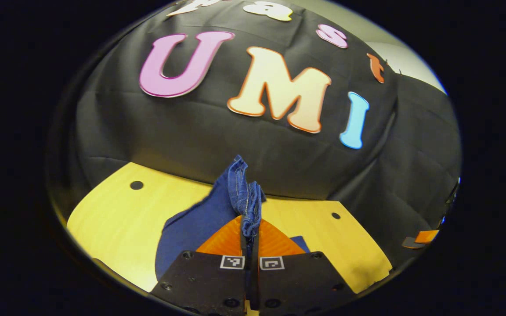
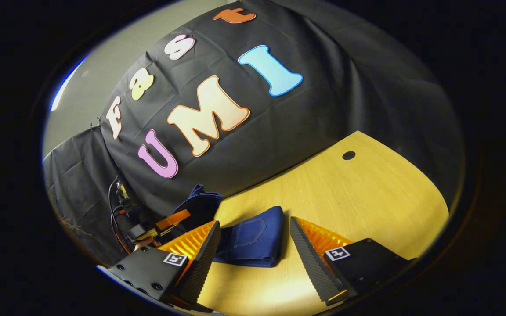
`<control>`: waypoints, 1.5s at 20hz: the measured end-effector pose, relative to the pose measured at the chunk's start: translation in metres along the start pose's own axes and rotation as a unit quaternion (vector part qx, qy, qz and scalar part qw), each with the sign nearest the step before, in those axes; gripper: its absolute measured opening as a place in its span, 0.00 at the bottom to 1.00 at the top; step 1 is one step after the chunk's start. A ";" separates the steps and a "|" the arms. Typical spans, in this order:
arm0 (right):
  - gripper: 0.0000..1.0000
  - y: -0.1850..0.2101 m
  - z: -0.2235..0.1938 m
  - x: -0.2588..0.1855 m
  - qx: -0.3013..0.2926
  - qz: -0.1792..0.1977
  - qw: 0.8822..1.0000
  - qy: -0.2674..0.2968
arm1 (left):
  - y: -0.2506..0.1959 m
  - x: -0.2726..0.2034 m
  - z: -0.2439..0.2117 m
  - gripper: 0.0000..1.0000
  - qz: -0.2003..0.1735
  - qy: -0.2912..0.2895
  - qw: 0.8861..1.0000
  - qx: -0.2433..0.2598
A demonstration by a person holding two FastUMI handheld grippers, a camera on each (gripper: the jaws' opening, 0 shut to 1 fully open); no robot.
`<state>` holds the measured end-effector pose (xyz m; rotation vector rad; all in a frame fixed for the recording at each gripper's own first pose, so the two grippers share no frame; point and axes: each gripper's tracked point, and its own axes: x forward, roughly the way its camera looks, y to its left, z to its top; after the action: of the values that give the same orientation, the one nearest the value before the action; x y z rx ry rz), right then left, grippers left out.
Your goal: Grasp the waist and the cuffs of the jeans and fold them to make the two legs overlap; first hold the waist and fold one-third of the jeans toward the cuffs, then hold the cuffs and fold the remaining one-third in the same direction to finish folding.
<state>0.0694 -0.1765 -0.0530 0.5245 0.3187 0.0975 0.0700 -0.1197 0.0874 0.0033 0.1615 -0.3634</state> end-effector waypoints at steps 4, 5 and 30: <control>0.98 -0.018 -0.010 -0.010 -0.003 -0.014 1.000 0.008 | -0.041 0.013 -0.060 0.00 -0.005 0.047 0.999 0.022; 0.98 -0.021 -0.014 -0.012 0.000 -0.015 1.000 0.011 | -0.044 0.010 -0.075 0.00 -0.001 0.059 0.998 0.028; 0.98 0.082 -0.053 0.010 -0.051 0.000 0.999 0.013 | 0.042 -0.121 -0.064 0.94 0.069 0.048 0.996 0.008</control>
<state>0.0603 -0.0785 -0.0573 0.4228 0.3372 0.1193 -0.0369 -0.0358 0.0422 0.0471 0.2513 -0.2270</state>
